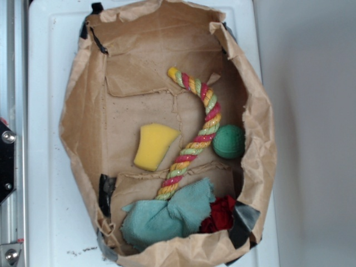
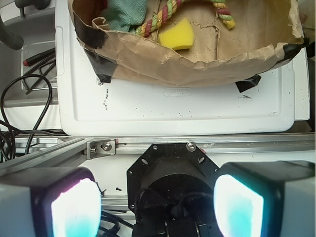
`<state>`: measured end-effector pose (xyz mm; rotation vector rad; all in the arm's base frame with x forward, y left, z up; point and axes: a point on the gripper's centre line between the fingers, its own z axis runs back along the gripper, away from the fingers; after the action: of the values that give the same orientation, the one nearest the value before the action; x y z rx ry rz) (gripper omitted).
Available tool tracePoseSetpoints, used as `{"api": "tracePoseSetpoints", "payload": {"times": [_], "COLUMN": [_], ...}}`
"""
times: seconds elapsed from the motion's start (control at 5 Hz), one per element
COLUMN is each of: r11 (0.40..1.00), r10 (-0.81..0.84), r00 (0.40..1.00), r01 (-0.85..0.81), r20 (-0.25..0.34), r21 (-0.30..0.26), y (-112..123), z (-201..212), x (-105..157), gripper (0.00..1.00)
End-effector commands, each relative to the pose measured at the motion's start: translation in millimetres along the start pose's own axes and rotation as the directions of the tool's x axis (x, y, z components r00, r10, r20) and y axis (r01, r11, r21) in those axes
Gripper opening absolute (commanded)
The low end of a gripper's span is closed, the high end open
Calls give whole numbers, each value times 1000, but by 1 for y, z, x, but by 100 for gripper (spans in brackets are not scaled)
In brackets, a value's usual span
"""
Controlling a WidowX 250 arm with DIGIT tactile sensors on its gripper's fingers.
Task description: Grab the blue cloth.
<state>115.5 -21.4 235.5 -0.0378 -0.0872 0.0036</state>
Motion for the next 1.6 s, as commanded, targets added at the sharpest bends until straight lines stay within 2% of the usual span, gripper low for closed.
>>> {"api": "tracePoseSetpoints", "payload": {"times": [0.0,0.2,0.4,0.6,0.8,1.0,1.4], "r11": [1000,1000,1000,1000,995,989,991], "r10": [0,18,7,-11,-59,-74,-54], "r00": [1000,999,997,997,994,995,998], "r01": [0,-19,-8,13,66,82,56], "r20": [0,50,80,75,89,69,20], "r21": [0,17,8,-22,-80,-120,-124], "y": [0,-6,-6,-6,-10,-16,-2], "z": [0,2,-3,-20,-55,-81,-105], "x": [0,45,84,112,127,136,136], "gripper": [100,100,100,100,100,100,100]}}
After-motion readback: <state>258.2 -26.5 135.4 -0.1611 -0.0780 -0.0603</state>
